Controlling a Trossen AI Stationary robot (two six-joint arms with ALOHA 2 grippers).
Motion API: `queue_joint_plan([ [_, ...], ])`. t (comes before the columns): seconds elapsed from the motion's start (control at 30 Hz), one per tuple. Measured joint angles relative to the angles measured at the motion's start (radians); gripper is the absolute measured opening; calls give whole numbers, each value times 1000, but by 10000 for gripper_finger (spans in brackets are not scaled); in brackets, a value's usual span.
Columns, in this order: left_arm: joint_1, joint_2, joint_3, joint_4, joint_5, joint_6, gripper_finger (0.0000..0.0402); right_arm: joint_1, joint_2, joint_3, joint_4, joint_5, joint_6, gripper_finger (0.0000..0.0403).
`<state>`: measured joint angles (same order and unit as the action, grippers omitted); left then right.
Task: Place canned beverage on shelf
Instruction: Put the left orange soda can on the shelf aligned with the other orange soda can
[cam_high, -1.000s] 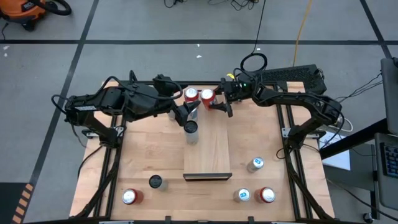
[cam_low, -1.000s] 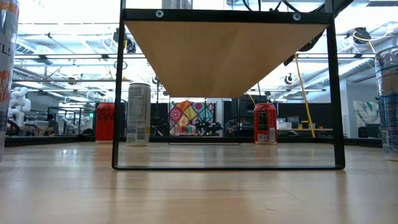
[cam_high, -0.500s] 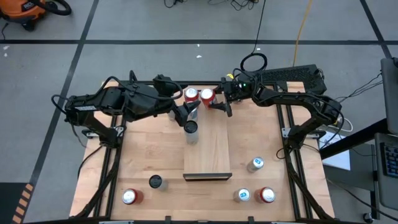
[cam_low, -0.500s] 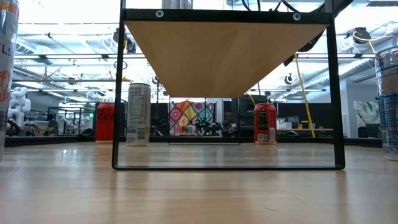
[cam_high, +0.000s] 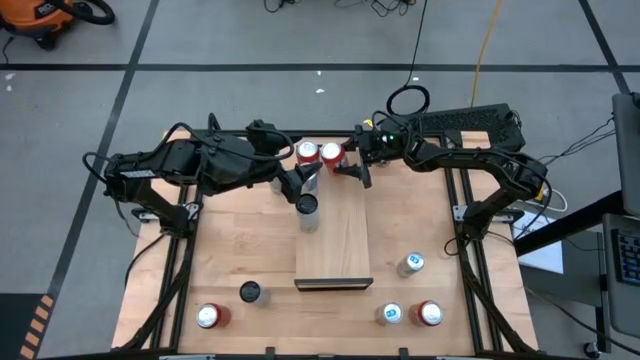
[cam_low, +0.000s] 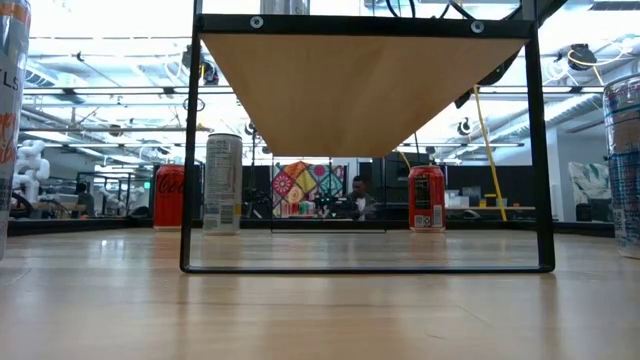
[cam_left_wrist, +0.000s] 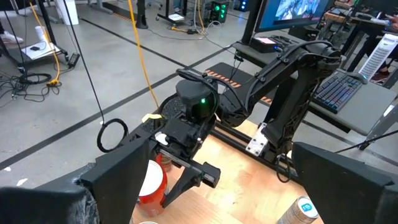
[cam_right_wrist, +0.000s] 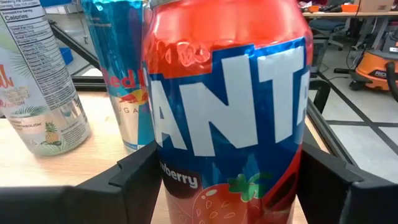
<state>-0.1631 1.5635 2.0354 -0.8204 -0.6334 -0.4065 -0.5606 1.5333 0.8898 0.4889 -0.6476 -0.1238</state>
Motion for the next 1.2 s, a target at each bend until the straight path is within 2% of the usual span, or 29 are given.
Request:
queue_joint_plan([
  [0.33, 0, 0, 0, 0, 0, -5, 393, 6, 0, 0, -25, 18, -17, 277],
  [0.63, 0, 0, 0, 1, 0, -5, 393, 6, 0, 0, -44, 19, -14, 303],
  [1.2, 0, 0, 0, 2, -8, -3, 393, 5, 0, 1, -58, 18, 7, 305],
])
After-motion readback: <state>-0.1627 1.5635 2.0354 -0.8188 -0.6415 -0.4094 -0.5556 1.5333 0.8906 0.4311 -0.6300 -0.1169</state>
